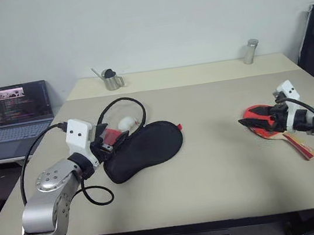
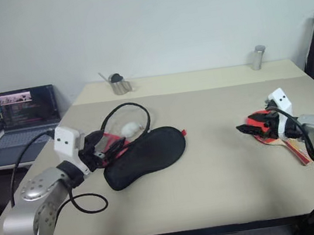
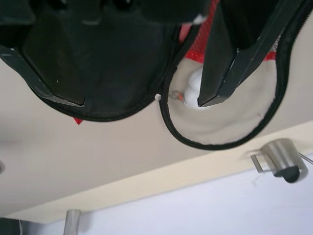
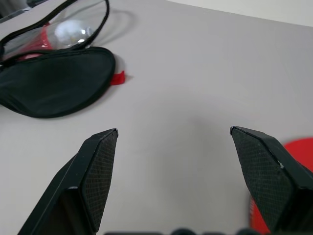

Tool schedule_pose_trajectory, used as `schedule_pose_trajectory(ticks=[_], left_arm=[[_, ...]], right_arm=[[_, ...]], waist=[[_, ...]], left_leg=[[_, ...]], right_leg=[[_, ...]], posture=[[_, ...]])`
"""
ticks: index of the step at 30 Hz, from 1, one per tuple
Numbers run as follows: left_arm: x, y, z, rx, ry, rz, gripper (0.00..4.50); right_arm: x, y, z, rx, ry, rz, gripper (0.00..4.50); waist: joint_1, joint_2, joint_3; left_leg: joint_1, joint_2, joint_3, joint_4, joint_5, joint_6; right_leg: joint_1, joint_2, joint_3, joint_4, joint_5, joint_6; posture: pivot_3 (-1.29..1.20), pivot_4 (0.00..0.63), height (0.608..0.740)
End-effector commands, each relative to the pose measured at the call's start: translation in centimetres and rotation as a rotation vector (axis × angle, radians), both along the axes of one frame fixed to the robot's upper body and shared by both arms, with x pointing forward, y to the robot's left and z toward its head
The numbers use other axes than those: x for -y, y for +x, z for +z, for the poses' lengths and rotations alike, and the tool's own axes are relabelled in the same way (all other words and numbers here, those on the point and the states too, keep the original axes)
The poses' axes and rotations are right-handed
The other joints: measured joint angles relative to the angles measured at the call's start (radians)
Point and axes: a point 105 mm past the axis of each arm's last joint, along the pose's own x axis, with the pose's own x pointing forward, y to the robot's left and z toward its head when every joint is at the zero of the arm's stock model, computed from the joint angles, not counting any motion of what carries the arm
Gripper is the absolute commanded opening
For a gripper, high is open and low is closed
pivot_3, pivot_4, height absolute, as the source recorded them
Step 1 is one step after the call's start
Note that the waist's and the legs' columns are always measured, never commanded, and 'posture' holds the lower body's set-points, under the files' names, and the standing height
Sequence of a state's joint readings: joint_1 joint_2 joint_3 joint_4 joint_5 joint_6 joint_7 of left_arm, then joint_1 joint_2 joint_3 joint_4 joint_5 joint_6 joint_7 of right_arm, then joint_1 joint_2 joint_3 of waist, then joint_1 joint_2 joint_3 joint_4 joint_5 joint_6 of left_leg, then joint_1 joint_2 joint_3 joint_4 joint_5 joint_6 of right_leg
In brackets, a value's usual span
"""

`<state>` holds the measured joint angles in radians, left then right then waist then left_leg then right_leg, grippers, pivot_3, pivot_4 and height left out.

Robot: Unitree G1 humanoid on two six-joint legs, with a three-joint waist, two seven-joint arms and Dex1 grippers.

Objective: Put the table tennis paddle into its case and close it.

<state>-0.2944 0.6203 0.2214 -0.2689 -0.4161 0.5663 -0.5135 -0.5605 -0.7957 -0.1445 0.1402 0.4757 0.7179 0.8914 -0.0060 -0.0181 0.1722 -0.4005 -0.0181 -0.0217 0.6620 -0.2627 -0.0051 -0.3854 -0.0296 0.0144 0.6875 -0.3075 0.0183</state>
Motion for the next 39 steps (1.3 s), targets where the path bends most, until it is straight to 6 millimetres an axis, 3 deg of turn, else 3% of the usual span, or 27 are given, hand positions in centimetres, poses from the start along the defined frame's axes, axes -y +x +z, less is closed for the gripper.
schedule_pose_trajectory(ticks=[1, 5, 10, 15, 19, 22, 33, 39], left_arm=[[-0.1, -0.1, 0.0, 0.004, 0.011, 0.004, 4.03], [-0.6, -0.4, -1.3, -0.046, -0.002, -0.014, 4.03], [2.5, -2.9, -1.9, -0.129, -0.02, -0.265, 4.03], [5.0, -5.4, -3.1, -0.224, 0.007, -0.448, 4.03], [4.7, -6.7, -4.2, -0.291, 0.016, -0.491, 4.03], [4.8, -5.9, -4.5, -0.282, 0.026, -0.482, 4.03], [1.5, -3.4, -2.6, -0.204, 0.03, -0.391, 4.03], [-2.5, -2.8, -1.4, -0.216, 0.08, -0.353, 4.03]], right_arm=[[-0.4, -0.6, 1.1, 0.039, -0.013, 0.018, 4.02], [-1.3, -1.1, 0.9, 0.04, 0.008, 0.027, 4.02], [-5.4, -2.6, 0.8, 0.03, 0.036, 0.164, 4.02], [-9.7, -3.7, -1.0, -0.012, 0.108, 0.266, 4.02], [-13.4, -4.8, -2.4, -0.038, 0.154, 0.316, 4.02], [-14.7, -4.8, -3.3, -0.052, 0.176, 0.31, 4.02], [-16.9, -3.1, -2.7, -0.036, 0.209, 0.258, 4.02], [-17.0, 0.0, -3.4, -0.111, 0.231, 0.064, 4.02]], waist=[[0.0, 0.0, 0.0], [0.001, 0.0, 0.0], [0.0, 0.0, 0.0], [0.0, 0.0, 0.0], [-0.003, 0.0, 0.0], [0.0, 0.0, 0.0], [-0.003, -0.001, 0.0], [-0.02, -0.001, 0.0]], left_leg=[[0.0, 0.0, 0.0, 0.0, 0.0, 0.0], [0.0, 0.0, 0.0, 0.001, 0.0, 0.0], [0.0, 0.0, -0.001, 0.0, 0.0, 0.0], [0.0, 0.0, -0.001, 0.0, 0.0, 0.0], [0.0, 0.0, -0.001, 0.0, 0.0, 0.0], [0.0, 0.0, -0.002, 0.0, 0.0, 0.0], [0.001, 0.0, -0.002, 0.0, 0.0, 0.0], [0.001, 0.0, -0.002, 0.0, 0.0, 0.0]], right_leg=[[0.0, 0.0, 0.0, 0.0, 0.0, 0.0], [0.0, 0.0, 0.0, 0.0, 0.0, 0.0], [0.0, 0.0, -0.001, 0.0, 0.0, 0.0], [0.001, 0.0, 0.0, 0.0, 0.0, 0.0], [0.0, 0.0, 0.0, 0.001, 0.0, 0.0], [0.0, 0.0, -0.001, 0.001, 0.0, 0.0], [0.0, 0.0, -0.002, 0.001, 0.001, 0.0], [-0.001, 0.0, -0.001, 0.002, 0.001, 0.0]], posture=[[0.0, 0.15, 0.74], [0.0, 0.15, 0.74], [0.0, 0.15, 0.74], [0.0, 0.15, 0.74], [0.0, 0.15, 0.74], [0.0, 0.15, 0.74], [0.0, 0.15, 0.74], [0.0, 0.15, 0.74]])
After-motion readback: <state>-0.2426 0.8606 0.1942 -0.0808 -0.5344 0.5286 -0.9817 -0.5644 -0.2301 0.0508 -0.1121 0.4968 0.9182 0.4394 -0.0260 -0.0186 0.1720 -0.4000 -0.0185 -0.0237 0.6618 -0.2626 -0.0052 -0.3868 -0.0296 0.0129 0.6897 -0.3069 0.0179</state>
